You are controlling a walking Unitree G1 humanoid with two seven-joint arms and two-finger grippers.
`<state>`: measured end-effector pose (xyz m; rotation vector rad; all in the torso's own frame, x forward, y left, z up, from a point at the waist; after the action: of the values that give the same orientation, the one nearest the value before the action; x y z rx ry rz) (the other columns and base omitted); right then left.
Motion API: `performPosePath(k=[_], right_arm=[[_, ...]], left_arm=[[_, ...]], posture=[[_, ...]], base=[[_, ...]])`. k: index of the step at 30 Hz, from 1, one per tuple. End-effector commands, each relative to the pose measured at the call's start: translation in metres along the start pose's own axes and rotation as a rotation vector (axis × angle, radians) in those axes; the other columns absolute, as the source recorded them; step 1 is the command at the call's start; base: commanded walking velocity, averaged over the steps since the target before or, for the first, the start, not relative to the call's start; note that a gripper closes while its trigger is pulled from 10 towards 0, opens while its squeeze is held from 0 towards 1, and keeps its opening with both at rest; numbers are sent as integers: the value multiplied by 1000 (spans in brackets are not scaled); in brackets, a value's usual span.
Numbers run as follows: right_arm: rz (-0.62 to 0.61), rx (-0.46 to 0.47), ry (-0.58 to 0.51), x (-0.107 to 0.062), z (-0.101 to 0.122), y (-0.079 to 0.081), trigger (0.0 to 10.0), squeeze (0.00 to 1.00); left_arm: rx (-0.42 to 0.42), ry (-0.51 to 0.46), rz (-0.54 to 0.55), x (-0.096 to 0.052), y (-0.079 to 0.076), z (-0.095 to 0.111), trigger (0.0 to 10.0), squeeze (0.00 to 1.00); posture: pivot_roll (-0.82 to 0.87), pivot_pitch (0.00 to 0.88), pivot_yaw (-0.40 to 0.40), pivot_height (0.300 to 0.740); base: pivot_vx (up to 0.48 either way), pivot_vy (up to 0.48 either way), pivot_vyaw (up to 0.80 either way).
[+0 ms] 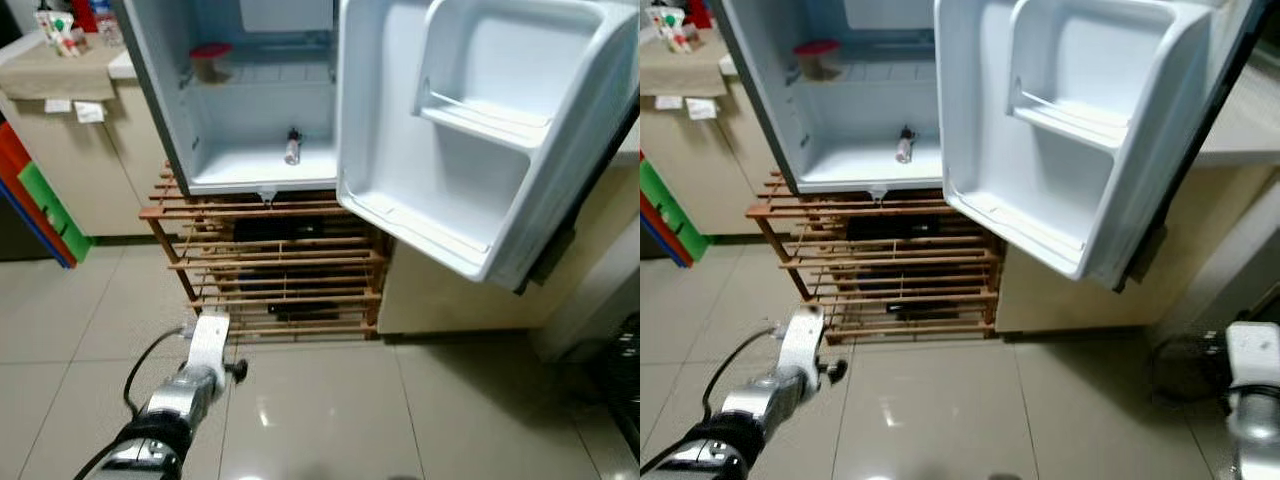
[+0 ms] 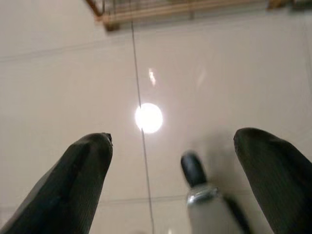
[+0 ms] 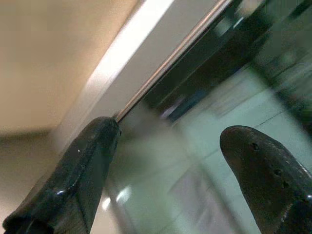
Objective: Restocking fridge
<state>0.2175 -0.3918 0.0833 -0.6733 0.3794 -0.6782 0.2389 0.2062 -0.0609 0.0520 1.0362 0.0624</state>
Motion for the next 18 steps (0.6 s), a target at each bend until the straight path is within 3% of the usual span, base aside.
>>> performPosePath(k=[1,4,5,8,11,13,18], right_arm=[[-66,33,-136,3,34,-8,10000,0],[-94,108,-267,3,73,-7,10000,0],[-94,108,-267,3,73,-7,10000,0],[-21,221,-378,3,105,2,10000,0],[35,303,-431,1,124,6,10000,0],[103,354,-510,-6,149,12,10000,0],[169,427,-552,-17,169,18,10000,0]], left_arm=[[21,28,32,0,9,-10,10000,0],[77,79,29,1,9,-30,10000,0],[77,79,29,1,9,-30,10000,0],[146,97,-20,1,0,-39,10000,0],[159,112,-34,2,-4,-44,10000,0],[167,97,-33,2,-5,-42,10000,0],[177,94,-26,2,-5,-43,10000,0]], posture=[[-213,0,32,740],[-214,0,35,740],[-214,0,35,740],[-218,0,40,740],[-216,0,39,740],[-215,0,41,740],[-212,0,36,740]], base=[[0,0,0],[0,0,0],[0,0,0],[0,0,0],[0,0,0],[0,0,0],[0,0,0]])
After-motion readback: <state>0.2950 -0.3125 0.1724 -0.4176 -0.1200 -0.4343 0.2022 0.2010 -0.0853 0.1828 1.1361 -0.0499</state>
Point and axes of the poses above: a point about 5 cm out from each wrist's last joint towards the gripper, its own x axis pointing out of the wrist towards the gripper, its own z axis along the axis of the wrist's last joint, y = z × x, the point moved 1 cm from there along x, pointing out of the wrist towards the gripper, and after that the axes turned 4 degrees about -x, right-handed, at the moved point
